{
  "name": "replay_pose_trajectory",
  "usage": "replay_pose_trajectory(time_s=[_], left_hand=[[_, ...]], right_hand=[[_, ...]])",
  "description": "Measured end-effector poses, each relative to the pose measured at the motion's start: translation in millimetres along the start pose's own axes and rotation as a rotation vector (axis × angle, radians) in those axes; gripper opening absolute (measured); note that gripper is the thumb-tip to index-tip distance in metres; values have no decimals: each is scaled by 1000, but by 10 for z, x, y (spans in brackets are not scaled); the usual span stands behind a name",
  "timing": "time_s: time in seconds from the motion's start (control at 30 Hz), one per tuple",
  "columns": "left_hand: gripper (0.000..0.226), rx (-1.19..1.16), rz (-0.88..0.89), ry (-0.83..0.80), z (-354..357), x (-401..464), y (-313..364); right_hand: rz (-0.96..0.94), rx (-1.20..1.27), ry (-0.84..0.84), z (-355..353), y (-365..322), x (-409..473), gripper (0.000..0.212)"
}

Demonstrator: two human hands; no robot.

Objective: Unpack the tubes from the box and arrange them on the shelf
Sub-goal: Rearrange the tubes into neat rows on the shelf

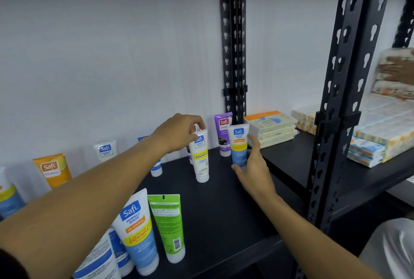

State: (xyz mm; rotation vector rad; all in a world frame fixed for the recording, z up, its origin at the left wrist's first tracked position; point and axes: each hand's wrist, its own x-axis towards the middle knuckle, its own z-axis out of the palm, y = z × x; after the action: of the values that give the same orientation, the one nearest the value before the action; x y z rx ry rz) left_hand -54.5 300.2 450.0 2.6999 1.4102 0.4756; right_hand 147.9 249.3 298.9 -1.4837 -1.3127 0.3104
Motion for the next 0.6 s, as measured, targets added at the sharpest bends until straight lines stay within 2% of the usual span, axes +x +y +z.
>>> replay_pose_trajectory(time_s=[0.13, 0.33, 0.6], left_hand=[[38, -54, 10, -32, 51, 0, -5], [53, -15, 24, -32, 92, 16, -41], [46, 62, 52, -22, 136, 55, -93]], right_hand=[[-25, -27, 18, 6, 26, 13, 94], [-32, -37, -22, 26, 30, 82, 93], [-31, -9, -70, 15, 62, 102, 93]])
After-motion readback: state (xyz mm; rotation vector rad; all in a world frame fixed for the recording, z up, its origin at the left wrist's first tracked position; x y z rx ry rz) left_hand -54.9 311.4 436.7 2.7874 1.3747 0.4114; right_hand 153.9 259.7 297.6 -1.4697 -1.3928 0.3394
